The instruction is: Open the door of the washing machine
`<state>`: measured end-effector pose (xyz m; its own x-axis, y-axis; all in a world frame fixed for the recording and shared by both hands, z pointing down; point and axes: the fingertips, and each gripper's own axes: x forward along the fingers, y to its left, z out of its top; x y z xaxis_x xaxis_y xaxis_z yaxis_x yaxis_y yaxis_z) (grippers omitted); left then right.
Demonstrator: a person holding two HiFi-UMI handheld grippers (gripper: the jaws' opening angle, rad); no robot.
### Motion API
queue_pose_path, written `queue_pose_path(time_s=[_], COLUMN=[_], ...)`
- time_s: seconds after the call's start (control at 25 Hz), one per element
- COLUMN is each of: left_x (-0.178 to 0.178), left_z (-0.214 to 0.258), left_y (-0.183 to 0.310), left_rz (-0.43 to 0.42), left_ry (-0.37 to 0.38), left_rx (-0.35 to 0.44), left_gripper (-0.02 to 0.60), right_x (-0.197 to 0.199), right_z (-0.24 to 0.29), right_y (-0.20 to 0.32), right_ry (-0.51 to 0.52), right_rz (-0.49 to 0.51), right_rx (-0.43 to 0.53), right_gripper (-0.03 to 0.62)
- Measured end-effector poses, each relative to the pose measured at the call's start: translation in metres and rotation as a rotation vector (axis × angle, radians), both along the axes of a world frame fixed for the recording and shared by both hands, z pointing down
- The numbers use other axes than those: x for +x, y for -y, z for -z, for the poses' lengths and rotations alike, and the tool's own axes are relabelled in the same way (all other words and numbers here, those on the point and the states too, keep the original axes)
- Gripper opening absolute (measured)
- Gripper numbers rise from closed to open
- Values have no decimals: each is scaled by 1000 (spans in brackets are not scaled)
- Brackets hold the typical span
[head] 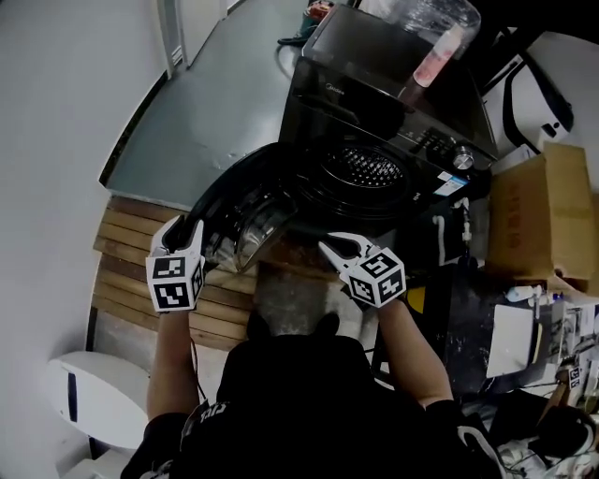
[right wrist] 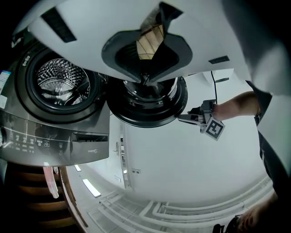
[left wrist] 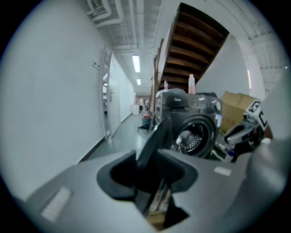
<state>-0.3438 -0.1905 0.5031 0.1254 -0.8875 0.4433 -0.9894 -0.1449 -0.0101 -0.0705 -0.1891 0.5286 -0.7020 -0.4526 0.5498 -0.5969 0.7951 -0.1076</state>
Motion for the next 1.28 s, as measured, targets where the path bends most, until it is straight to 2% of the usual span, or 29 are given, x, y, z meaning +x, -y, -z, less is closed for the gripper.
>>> queue_pose_path(time_s=[0.28,0.48,0.68,0.88,1.04,1.28], left_x=[61,131,208,260,289,318], left_z=[20,26,20,22,37,75], left_y=[23,43,56,66,79,106], left_rz=[-35,-119,-204,-242,-285,-343], left_ry=[2,9,-170,-234,-221,-191], left_rx=[40,52,5,-14,13,99], left_gripper=[138,127,106,81,66,44], right_x=[61,106,154,191,210,225], right_z=[10,23,27,34,48,72], right_y=[30,39,47,51,53,54], right_ry=[0,34,78,142,191,207], right_rz=[-72,-108,-185,-271,-316,-343], right_rx=[22,47,55,66,92,157], right_gripper=[35,25,8,-6,-6,-8])
